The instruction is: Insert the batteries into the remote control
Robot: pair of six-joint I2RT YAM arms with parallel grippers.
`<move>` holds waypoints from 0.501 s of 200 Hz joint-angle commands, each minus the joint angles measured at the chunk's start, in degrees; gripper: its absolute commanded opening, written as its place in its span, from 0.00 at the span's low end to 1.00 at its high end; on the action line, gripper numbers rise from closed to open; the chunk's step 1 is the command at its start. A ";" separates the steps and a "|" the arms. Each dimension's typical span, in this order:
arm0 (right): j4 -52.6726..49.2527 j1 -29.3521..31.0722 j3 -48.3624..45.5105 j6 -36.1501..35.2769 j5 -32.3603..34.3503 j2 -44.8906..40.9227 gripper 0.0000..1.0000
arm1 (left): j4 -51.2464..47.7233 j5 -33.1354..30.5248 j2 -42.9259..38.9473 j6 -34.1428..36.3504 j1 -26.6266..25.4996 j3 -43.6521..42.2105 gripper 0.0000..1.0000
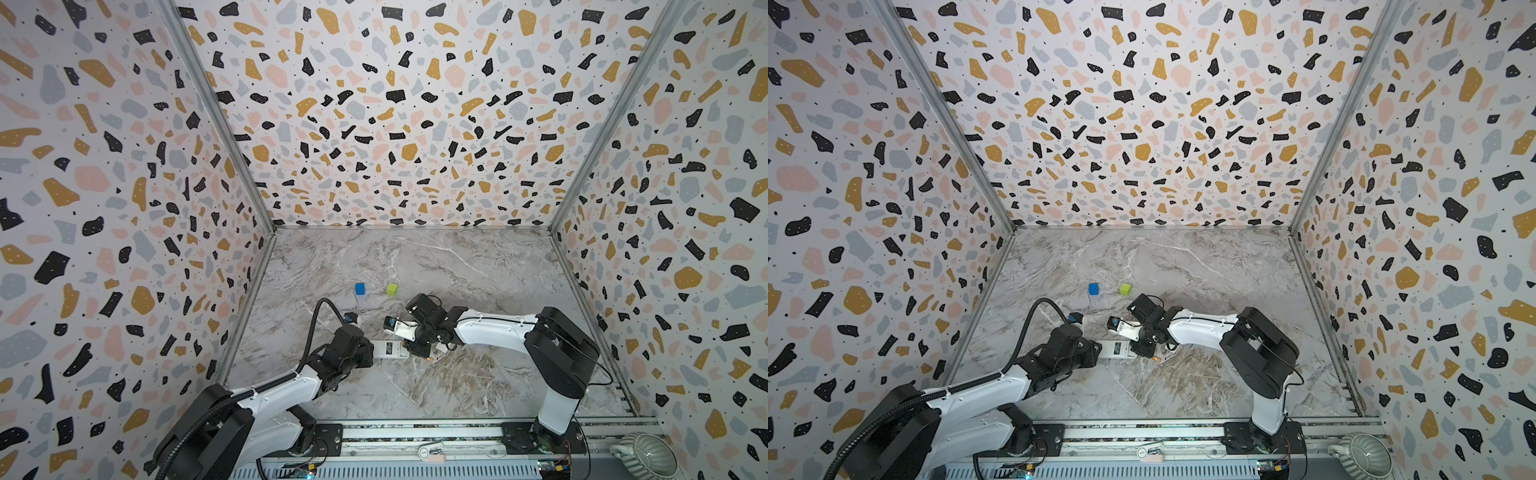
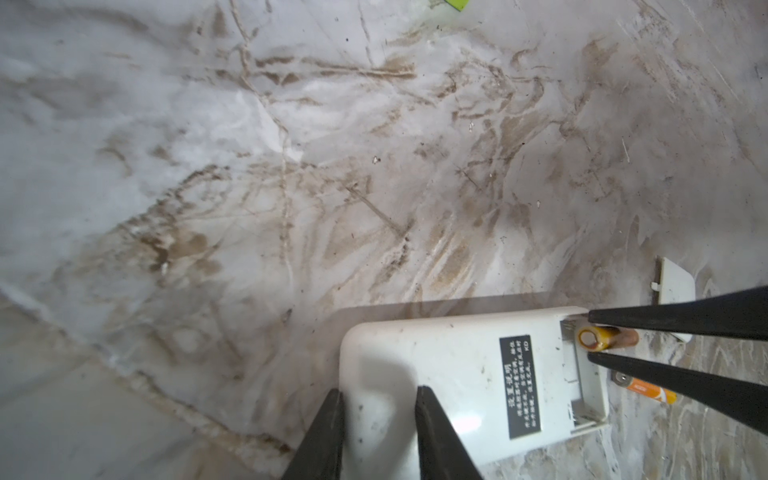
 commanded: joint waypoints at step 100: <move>-3.06 3.21 -0.71 -7.24 0.23 -0.13 0.16 | -2.62 0.62 0.73 0.80 -0.04 -1.59 0.31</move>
